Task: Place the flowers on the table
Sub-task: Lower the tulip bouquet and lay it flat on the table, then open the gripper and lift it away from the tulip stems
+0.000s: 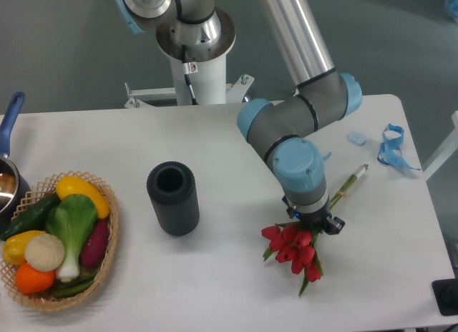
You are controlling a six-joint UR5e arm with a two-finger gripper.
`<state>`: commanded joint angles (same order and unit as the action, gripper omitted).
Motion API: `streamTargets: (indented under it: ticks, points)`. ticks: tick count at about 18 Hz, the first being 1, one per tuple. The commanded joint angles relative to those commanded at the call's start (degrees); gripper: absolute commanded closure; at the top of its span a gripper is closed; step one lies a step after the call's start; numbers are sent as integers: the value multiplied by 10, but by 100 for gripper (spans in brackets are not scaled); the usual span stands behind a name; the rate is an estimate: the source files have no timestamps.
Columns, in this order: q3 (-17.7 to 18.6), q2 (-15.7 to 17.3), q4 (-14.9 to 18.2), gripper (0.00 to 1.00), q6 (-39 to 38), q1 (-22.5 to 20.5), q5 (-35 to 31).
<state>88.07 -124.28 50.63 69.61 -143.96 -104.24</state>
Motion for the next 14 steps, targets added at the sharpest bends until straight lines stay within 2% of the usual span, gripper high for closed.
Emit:
streamTargets:
  ticks: [1, 2, 3, 4, 5, 9, 11, 14]
  points:
    - [0, 1, 0, 61, 1, 0, 0]
    - [0, 4, -2, 53, 4, 0, 1]
    - [-1, 7, -2, 38, 10, 0, 1]
    - [-1, 13, -2, 15, 21, 0, 1]
    - [-1, 20, -2, 0, 28, 0, 2]
    - [-1, 61, -3, 0, 30, -3, 25]
    - [-12, 81, -4, 0, 30, -7, 35]
    - [-28, 113, 12, 0, 32, -41, 79]
